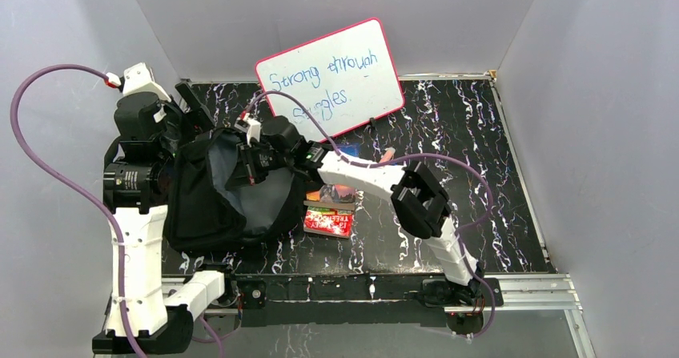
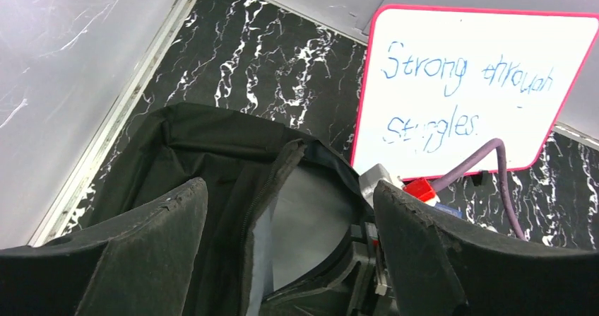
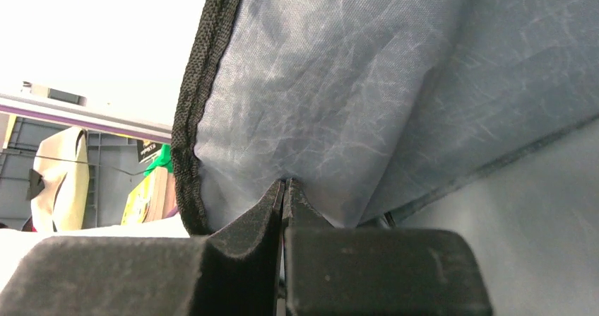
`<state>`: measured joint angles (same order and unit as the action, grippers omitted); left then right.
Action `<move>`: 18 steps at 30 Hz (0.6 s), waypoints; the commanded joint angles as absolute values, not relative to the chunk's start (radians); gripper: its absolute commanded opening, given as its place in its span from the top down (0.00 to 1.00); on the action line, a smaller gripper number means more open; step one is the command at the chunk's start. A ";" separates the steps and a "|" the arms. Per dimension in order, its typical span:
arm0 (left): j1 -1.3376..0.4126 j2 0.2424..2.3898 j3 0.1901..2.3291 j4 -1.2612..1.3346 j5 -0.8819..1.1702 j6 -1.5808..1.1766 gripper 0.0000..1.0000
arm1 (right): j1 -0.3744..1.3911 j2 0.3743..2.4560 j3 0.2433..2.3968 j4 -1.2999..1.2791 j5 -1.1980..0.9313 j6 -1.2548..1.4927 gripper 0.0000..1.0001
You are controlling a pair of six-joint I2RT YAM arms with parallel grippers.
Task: Pack the student bag
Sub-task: Adjust the student bag at the center of the board.
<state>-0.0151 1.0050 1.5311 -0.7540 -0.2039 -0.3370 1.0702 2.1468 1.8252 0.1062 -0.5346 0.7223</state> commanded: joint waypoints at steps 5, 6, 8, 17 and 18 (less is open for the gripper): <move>-0.024 1.009 1.591 -0.791 -0.308 -0.347 0.16 | 1.100 2.341 2.082 0.102 -0.524 0.744 0.92; -0.025 1.009 1.592 -0.793 -0.312 -0.345 0.16 | 1.106 2.365 2.108 0.095 -0.521 0.743 0.93; -0.028 1.006 1.588 -0.793 -0.317 -0.342 0.15 | 1.120 2.413 2.152 0.086 -0.517 0.742 0.93; -0.034 0.998 1.565 -0.787 -0.314 -0.338 0.15 | 1.165 2.522 2.200 0.062 -0.427 0.712 0.91; -0.034 0.997 1.560 -0.787 -0.312 -0.339 0.15 | 1.169 2.529 2.200 0.056 -0.413 0.702 0.90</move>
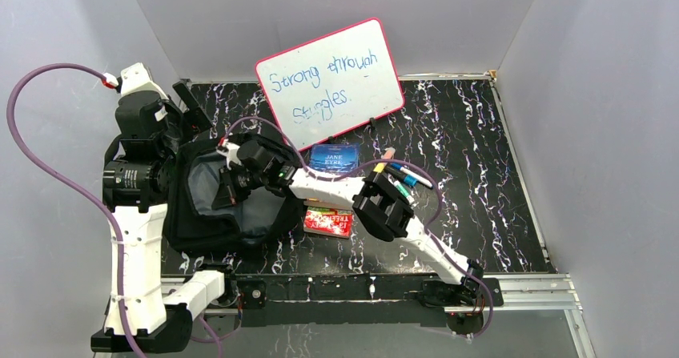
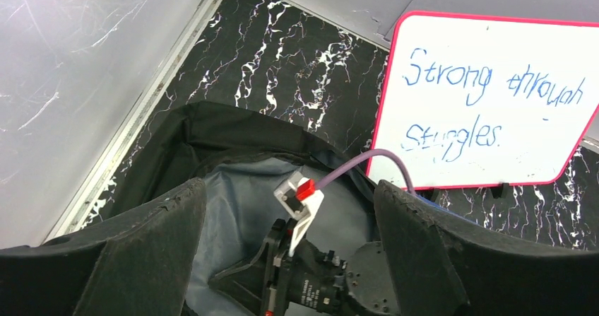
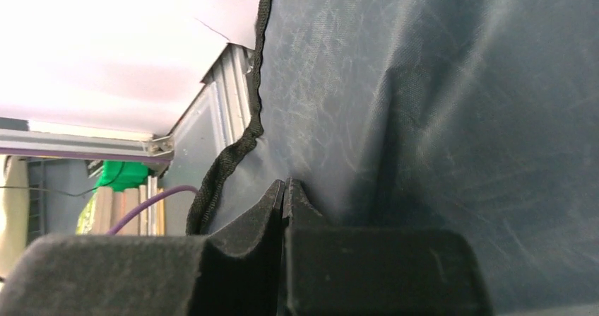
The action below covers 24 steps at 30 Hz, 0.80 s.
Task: Pack the student bag
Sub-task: Adjust the student bag at the center of the board.
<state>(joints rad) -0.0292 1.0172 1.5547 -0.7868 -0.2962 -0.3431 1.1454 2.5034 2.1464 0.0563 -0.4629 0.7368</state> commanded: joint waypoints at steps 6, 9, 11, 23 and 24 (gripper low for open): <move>-0.035 0.991 1.539 -0.787 -0.306 -0.336 0.14 | 1.180 2.561 2.222 0.022 -0.370 0.648 0.85; -0.034 0.988 1.535 -0.788 -0.314 -0.334 0.14 | 1.178 2.537 2.253 0.002 -0.364 0.608 0.82; -0.036 0.986 1.534 -0.788 -0.321 -0.331 0.14 | 1.174 2.490 2.252 0.002 -0.359 0.584 0.78; -0.039 0.996 1.539 -0.783 -0.336 -0.321 0.14 | 1.125 2.119 1.953 0.092 -0.264 0.573 0.59; -0.040 0.996 1.534 -0.780 -0.333 -0.321 0.14 | 1.123 2.096 1.903 0.089 -0.238 0.572 0.58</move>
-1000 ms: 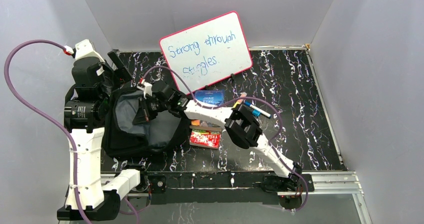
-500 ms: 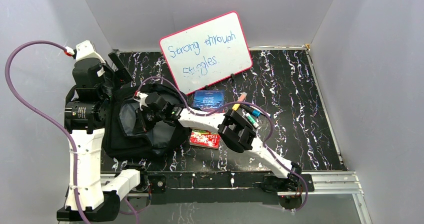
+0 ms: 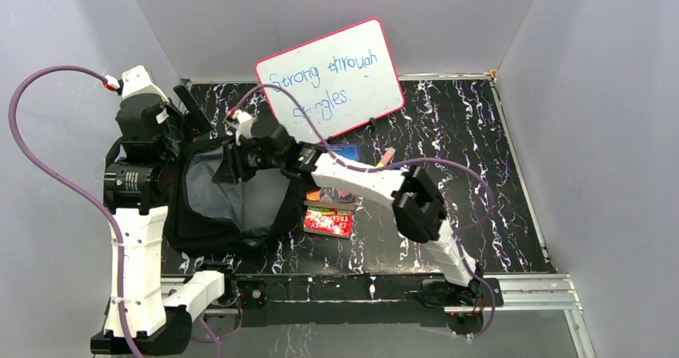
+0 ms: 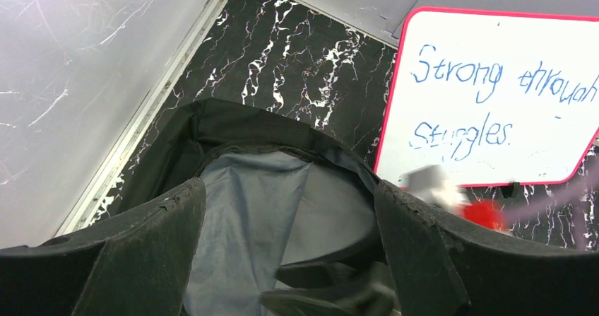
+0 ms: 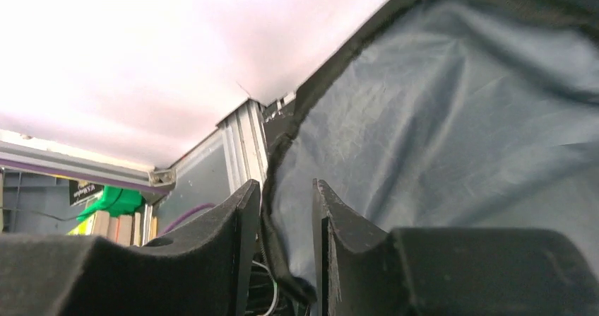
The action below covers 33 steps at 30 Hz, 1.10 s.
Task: Pack the student bag
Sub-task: Adjust the student bag at the center of the board, then pick up the book from the center of the board.
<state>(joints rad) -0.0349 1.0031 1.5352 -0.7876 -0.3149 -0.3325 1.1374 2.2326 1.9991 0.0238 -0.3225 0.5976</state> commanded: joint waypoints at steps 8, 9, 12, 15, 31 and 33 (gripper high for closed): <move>-0.045 1.011 1.466 -0.775 -0.240 -0.279 0.14 | 1.075 1.909 1.668 0.049 -0.099 0.585 0.58; -0.046 1.012 1.446 -0.775 -0.229 -0.274 0.14 | 1.071 1.878 1.643 0.040 -0.080 0.572 0.58; -0.046 1.023 1.398 -0.784 -0.189 -0.258 0.14 | 1.057 1.778 1.573 -0.012 0.007 0.526 0.55; -0.046 1.035 1.361 -0.793 -0.151 -0.245 0.14 | 1.041 1.668 1.478 -0.075 0.104 0.499 0.50; -0.052 1.039 1.214 -0.707 0.076 -0.270 0.15 | 0.601 1.322 1.008 -0.216 -0.025 0.625 0.11; -0.052 1.037 1.209 -0.707 0.082 -0.269 0.15 | 0.552 1.363 1.003 -0.181 -0.118 0.630 0.09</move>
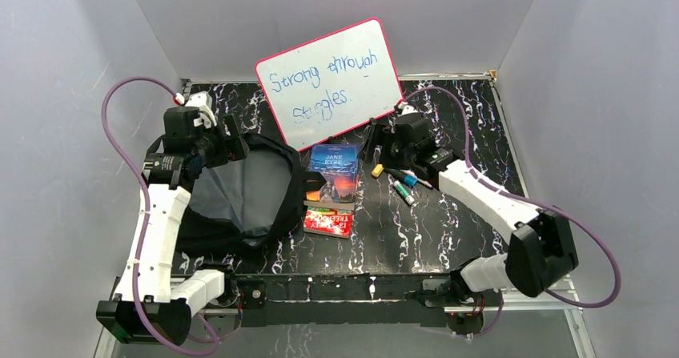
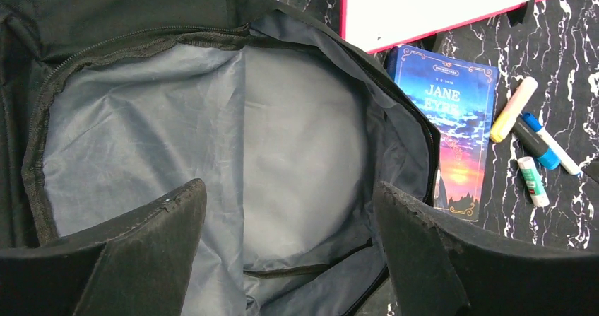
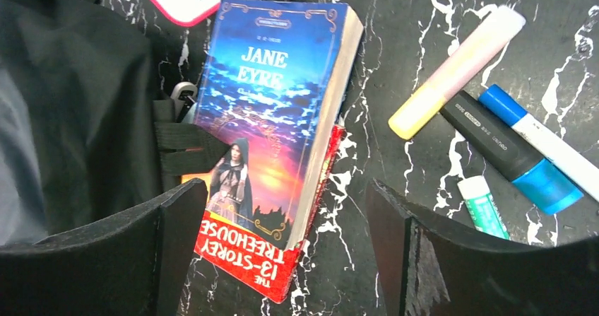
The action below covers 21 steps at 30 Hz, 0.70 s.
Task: Pack the student bag
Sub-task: Pick up the book from the center of the board.
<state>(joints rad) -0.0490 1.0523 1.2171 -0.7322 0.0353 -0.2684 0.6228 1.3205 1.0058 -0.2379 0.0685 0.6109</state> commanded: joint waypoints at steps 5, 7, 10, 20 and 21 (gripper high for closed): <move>-0.052 1.037 1.188 -0.707 0.097 -0.272 0.15 | 0.477 1.483 0.998 -0.071 -0.253 0.662 0.06; -0.052 1.038 1.178 -0.706 0.104 -0.277 0.15 | 0.454 1.533 1.004 -0.028 -0.302 0.685 0.05; -0.052 1.040 1.164 -0.704 0.120 -0.282 0.15 | 0.436 1.599 1.020 0.033 -0.358 0.706 0.05; -0.052 1.025 1.134 -0.703 0.127 -0.291 0.15 | 0.426 1.777 1.086 0.083 -0.388 0.768 0.07; -0.052 1.023 1.132 -0.704 0.127 -0.291 0.15 | 0.427 1.788 1.086 0.095 -0.389 0.777 0.08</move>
<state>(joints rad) -0.0490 1.0504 1.1423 -0.7071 0.1066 -0.2882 0.4320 1.7645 1.0370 0.0029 -0.3473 0.7345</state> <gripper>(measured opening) 0.849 0.930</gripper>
